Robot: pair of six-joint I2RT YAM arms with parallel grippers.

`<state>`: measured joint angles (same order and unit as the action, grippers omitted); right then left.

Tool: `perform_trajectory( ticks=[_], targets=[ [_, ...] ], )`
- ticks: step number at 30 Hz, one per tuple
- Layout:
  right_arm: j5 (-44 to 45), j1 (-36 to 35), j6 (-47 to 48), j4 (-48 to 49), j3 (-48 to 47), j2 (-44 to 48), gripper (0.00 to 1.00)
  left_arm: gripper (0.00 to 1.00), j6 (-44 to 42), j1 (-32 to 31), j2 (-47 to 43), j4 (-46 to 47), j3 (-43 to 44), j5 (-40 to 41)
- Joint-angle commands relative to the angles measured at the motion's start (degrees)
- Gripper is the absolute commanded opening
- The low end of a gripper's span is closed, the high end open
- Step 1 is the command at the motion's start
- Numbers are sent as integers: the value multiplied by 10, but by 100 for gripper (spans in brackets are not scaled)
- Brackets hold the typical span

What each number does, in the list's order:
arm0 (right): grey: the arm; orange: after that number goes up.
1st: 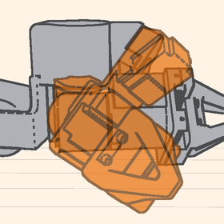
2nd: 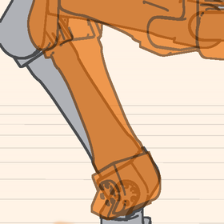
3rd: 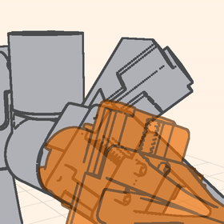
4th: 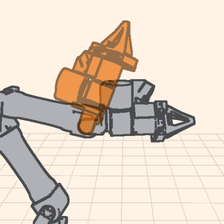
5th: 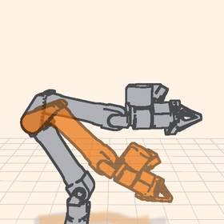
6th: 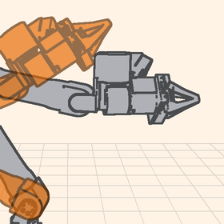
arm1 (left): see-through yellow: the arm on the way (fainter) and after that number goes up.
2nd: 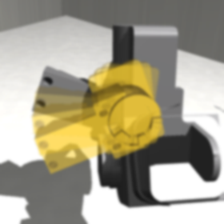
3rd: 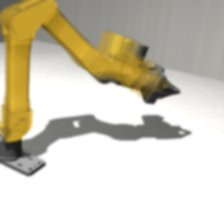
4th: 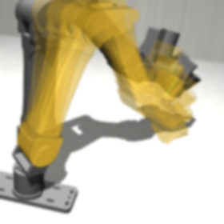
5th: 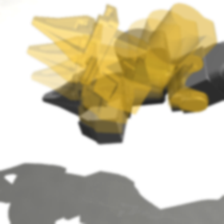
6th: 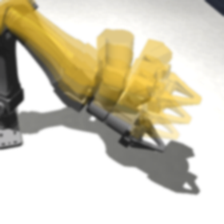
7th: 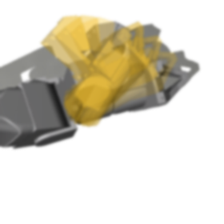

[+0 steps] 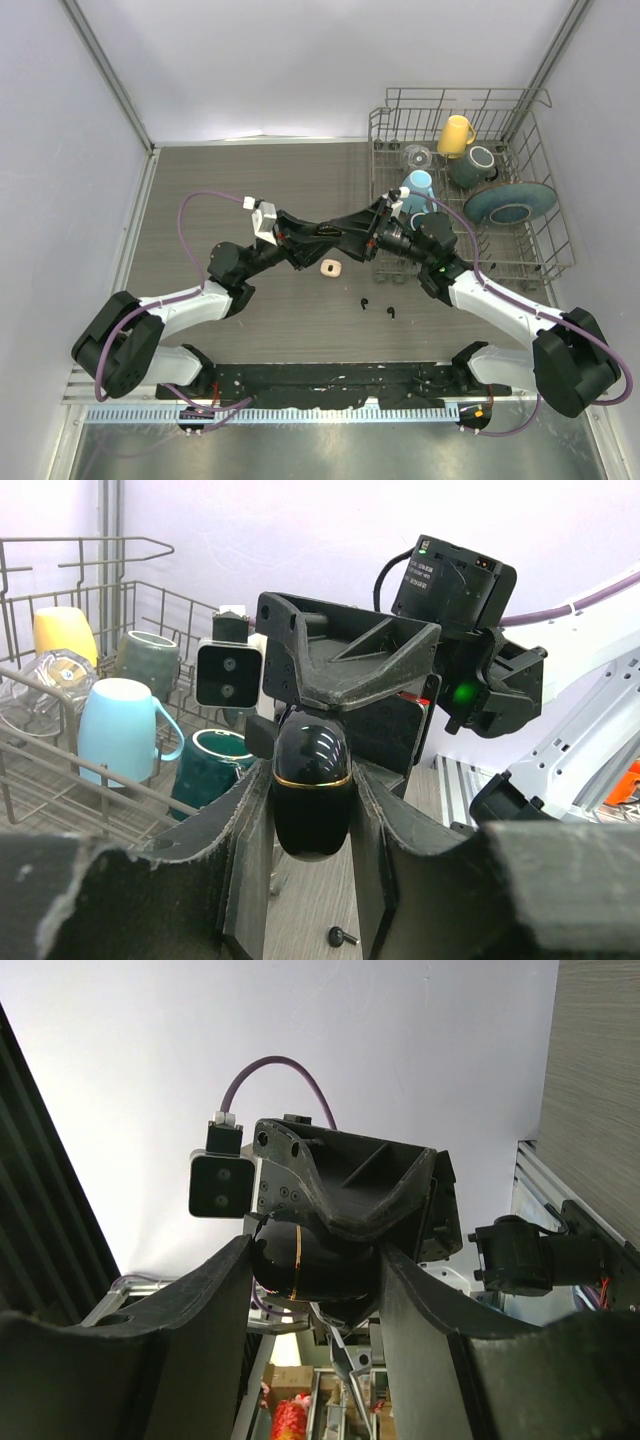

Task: Insert the wireless bluetooth earbuds into the charging case
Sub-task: Adjust the charging case.

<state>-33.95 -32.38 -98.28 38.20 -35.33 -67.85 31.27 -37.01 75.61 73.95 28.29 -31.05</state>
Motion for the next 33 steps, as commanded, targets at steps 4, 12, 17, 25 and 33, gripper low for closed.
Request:
perform_trajectory(
  ticks=[4, 12, 17, 25, 33],
  targets=[
    [-1, 0, 1, 21, -4, 19, 1, 39, -2, -3, 3, 45, 11, 10],
    [-1, 0, 2, 18, -3, 19, 1, 22, 0, -3, 4, 49, 10, 14],
    [6, 0, 13, 0, -3, 25, 1, 29, 0, -3, 4, 51, 13, 13],
    [6, 0, 15, -4, -4, 27, 1, 39, 3, -4, 5, 52, 11, 12],
    [7, 0, 15, -6, -4, 29, 1, 40, 3, -5, 7, 53, 13, 12]
  ],
)
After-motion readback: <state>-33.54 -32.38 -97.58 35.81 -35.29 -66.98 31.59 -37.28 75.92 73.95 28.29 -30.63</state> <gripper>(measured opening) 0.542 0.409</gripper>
